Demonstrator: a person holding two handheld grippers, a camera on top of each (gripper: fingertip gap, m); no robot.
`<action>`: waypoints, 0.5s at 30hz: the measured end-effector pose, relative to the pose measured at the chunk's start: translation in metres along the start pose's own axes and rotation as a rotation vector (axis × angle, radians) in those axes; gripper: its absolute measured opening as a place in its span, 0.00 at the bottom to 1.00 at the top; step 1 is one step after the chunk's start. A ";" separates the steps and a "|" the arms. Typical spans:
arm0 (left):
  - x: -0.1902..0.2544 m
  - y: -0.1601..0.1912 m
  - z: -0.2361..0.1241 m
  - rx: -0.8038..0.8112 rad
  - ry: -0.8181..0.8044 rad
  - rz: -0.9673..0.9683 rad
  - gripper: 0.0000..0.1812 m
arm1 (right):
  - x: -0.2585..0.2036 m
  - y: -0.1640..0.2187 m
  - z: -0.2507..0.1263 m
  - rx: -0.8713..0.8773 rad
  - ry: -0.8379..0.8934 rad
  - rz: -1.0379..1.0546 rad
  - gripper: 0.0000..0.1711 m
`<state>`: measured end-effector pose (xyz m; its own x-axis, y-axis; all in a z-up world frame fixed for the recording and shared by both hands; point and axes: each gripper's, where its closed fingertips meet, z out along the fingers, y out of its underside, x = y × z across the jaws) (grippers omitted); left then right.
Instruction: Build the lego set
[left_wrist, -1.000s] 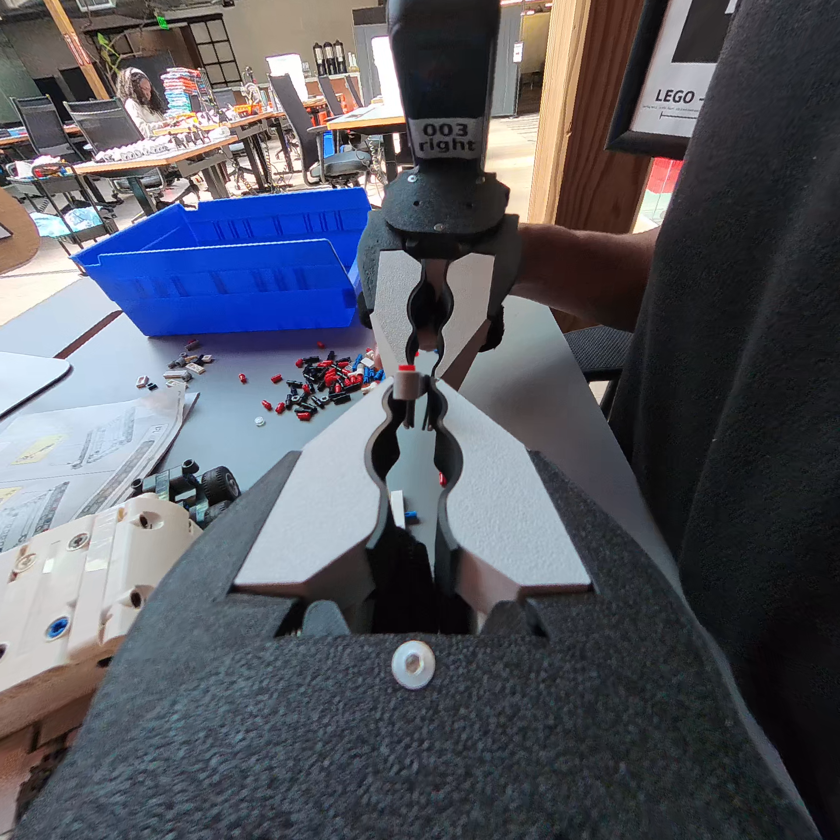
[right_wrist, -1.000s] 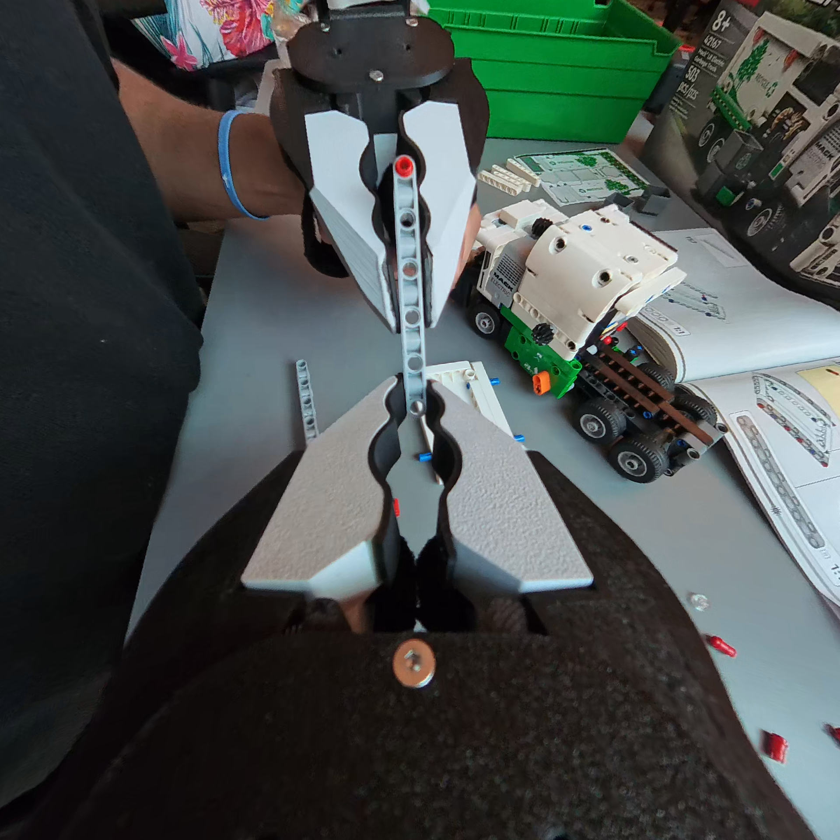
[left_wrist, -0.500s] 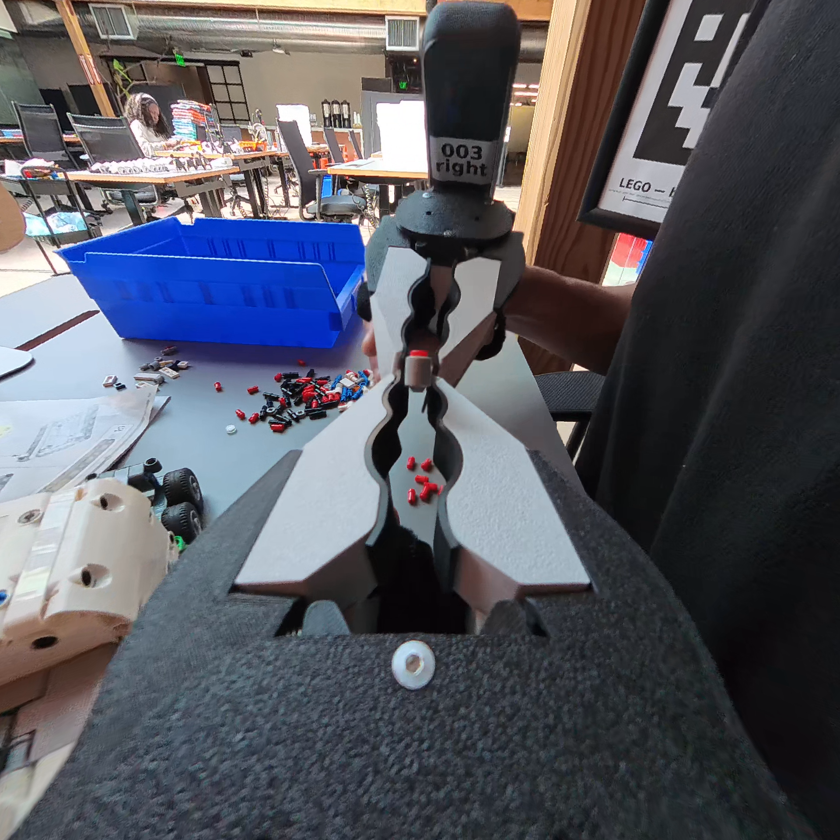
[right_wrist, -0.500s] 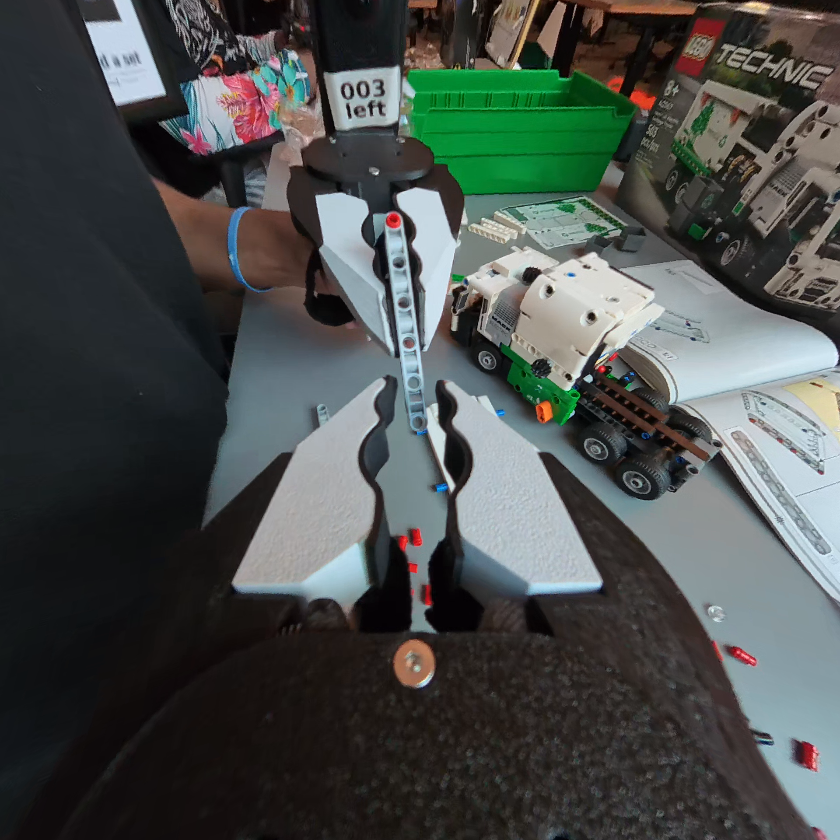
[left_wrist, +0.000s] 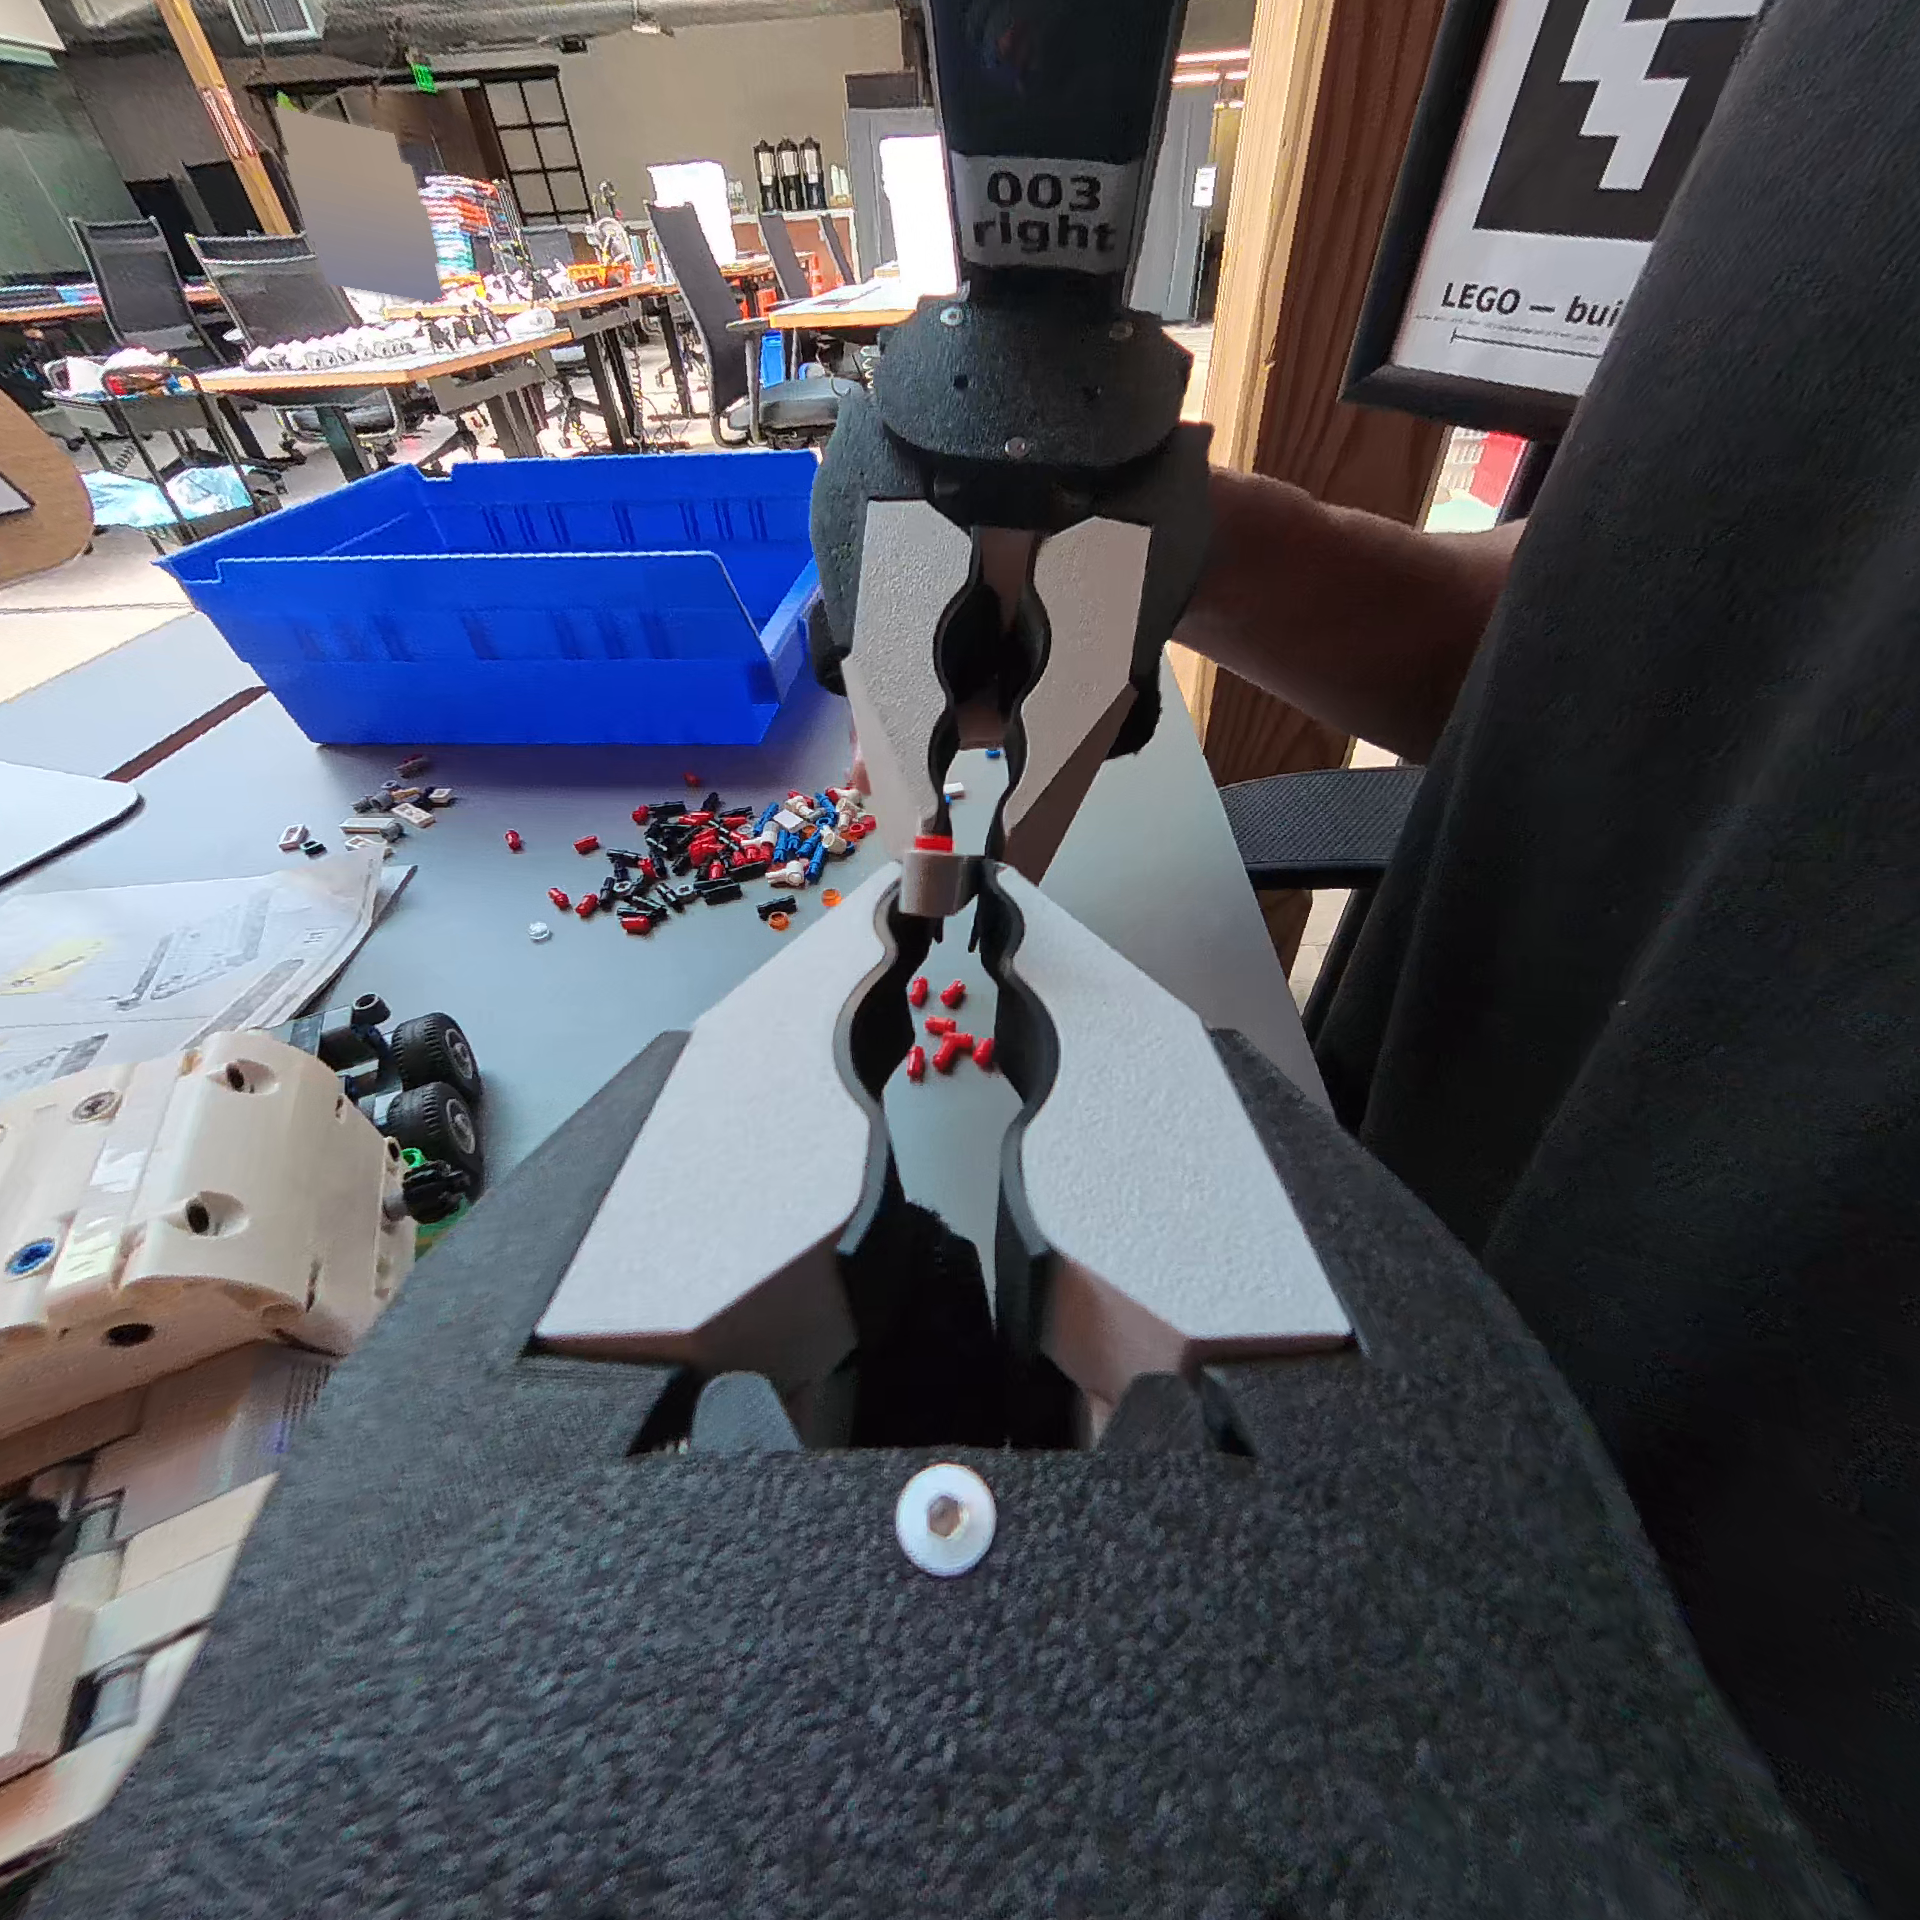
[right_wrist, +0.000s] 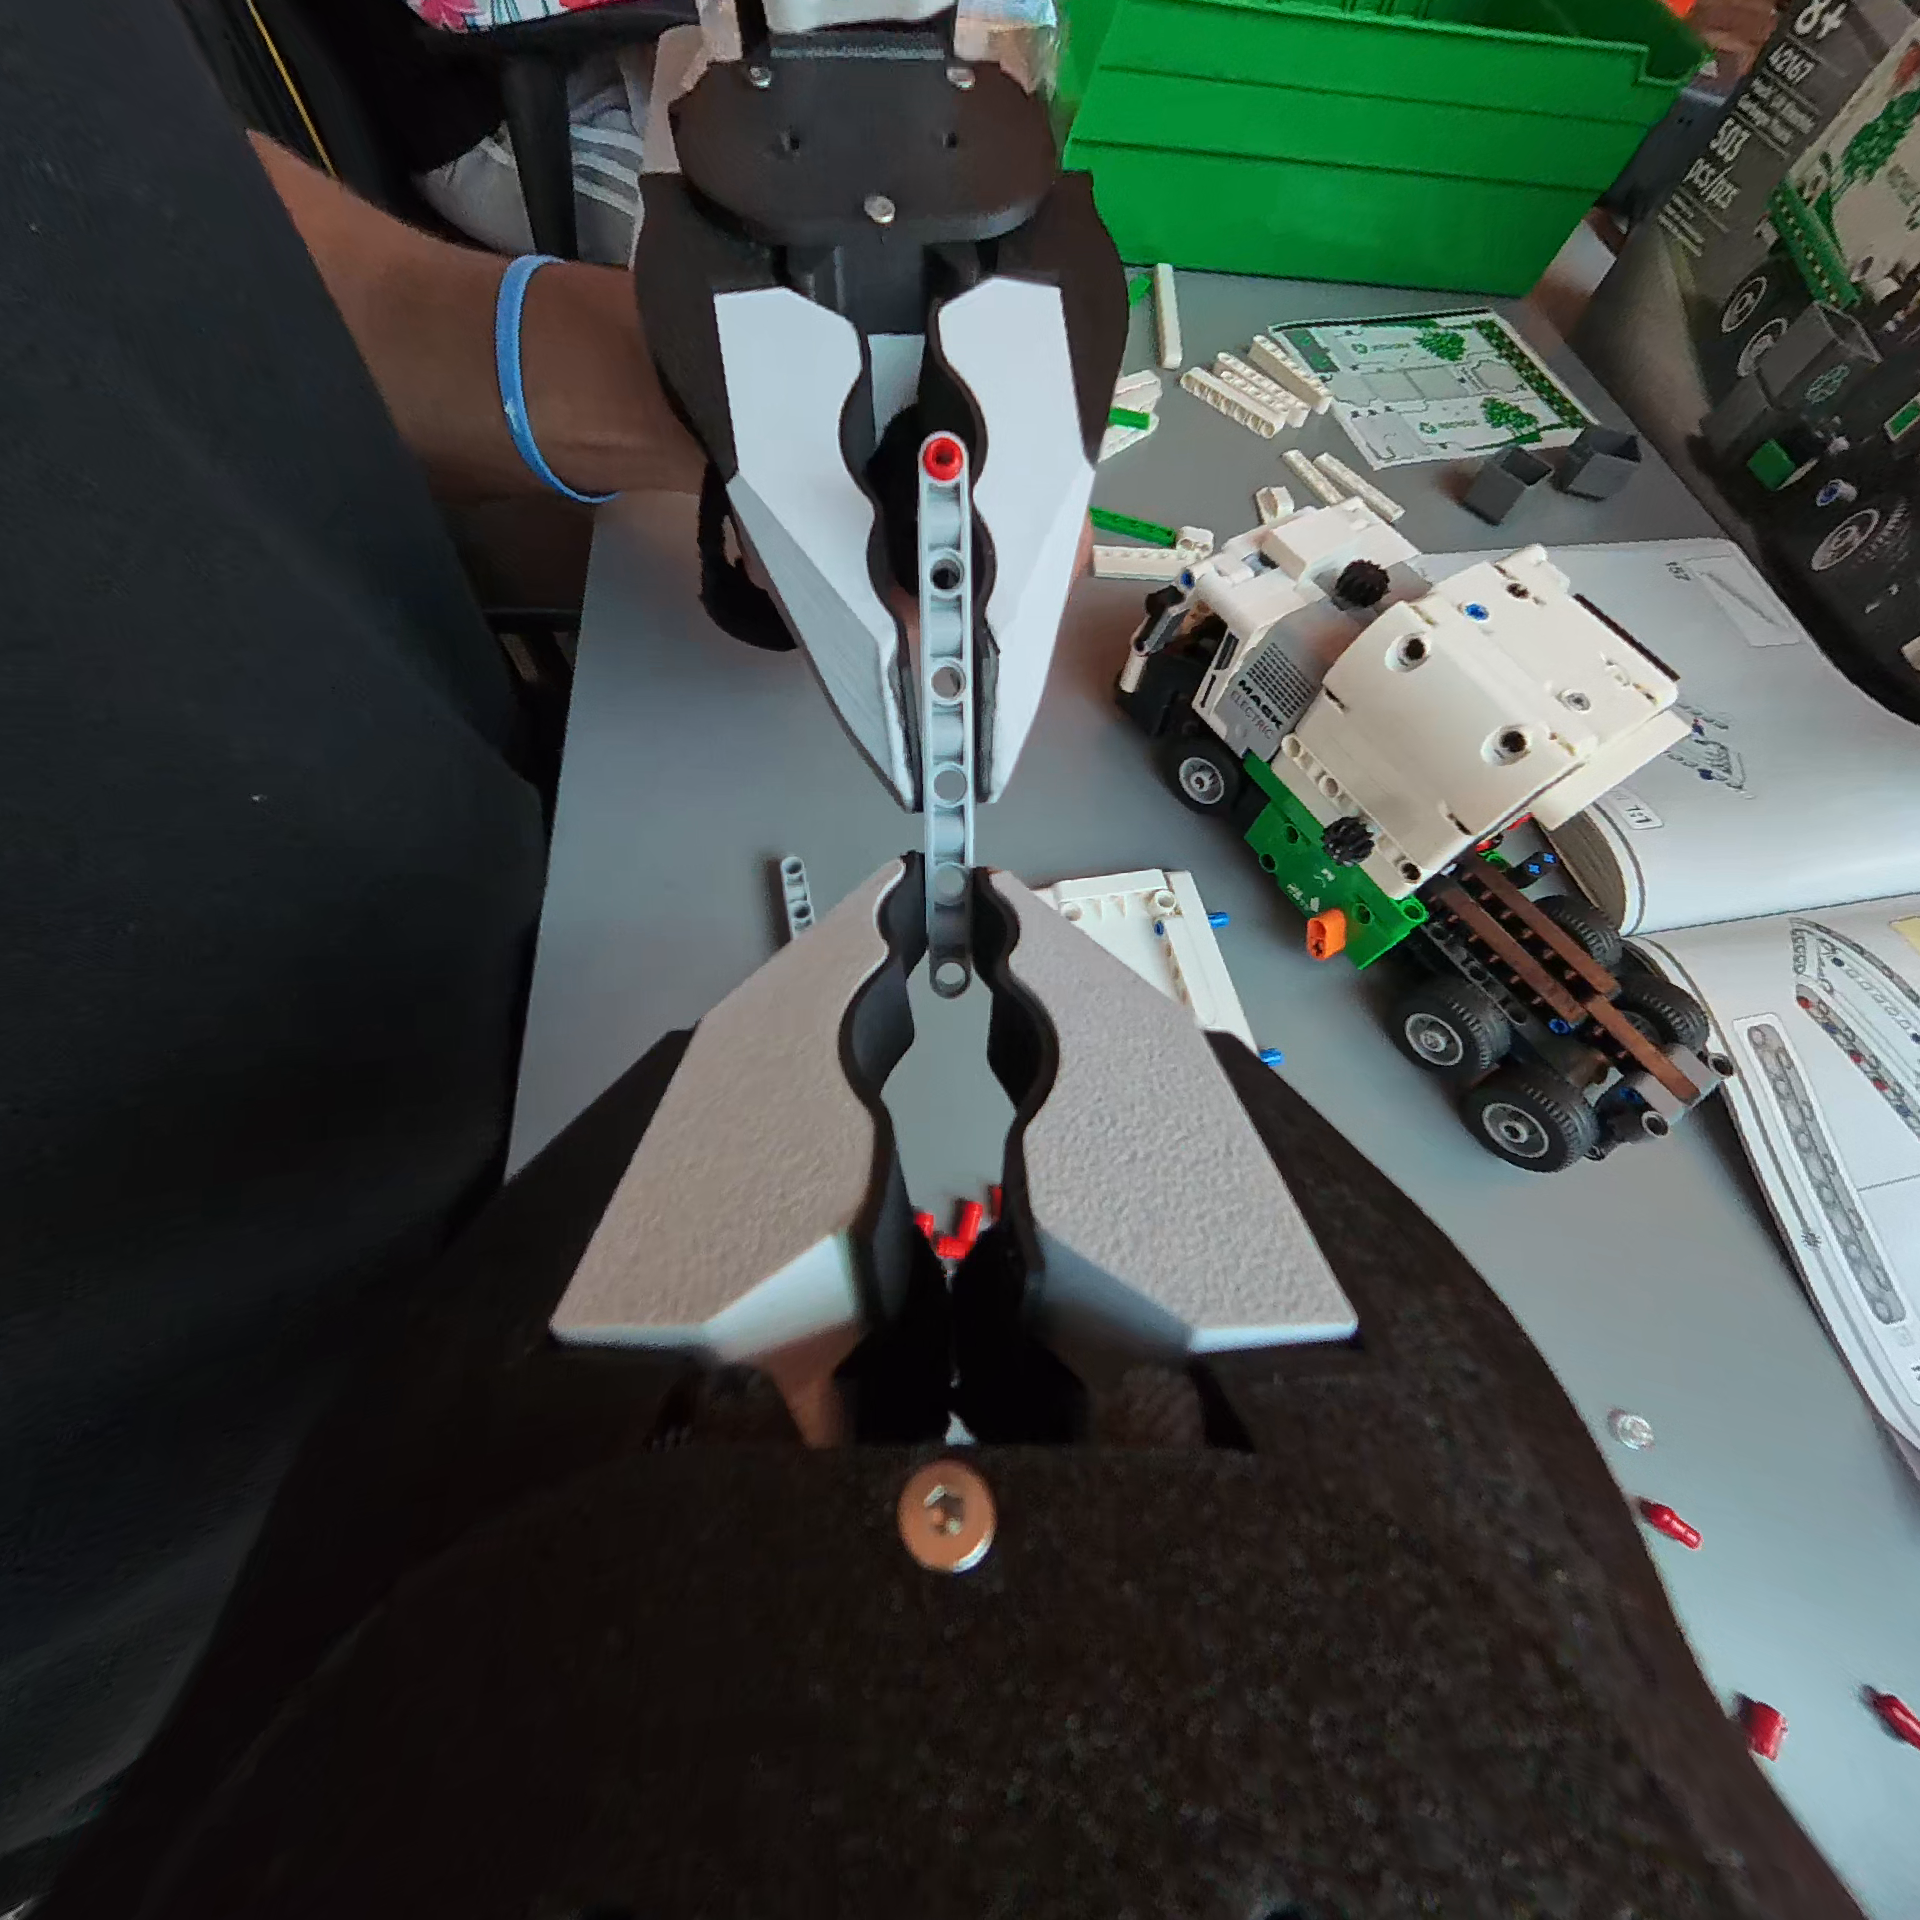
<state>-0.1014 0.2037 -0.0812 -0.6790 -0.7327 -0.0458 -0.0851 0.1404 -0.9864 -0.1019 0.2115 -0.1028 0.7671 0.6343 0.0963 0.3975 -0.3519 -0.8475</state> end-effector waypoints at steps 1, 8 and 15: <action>0.002 0.000 0.000 -0.001 0.006 -0.003 0.04 | -0.002 0.000 0.000 -0.008 -0.007 -0.001 0.04; 0.008 0.006 0.000 -0.027 0.036 0.012 0.03 | -0.009 0.006 0.002 -0.067 -0.047 -0.022 0.04; 0.009 0.010 0.002 -0.030 0.052 -0.016 0.04 | -0.010 0.010 0.002 -0.117 -0.088 0.034 0.04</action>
<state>-0.1065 0.1973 -0.0919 -0.7142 -0.6997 -0.0206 -0.1176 0.1489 -0.9818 -0.1063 0.2027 -0.1133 0.7361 0.6766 0.0184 0.4319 -0.4486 -0.7824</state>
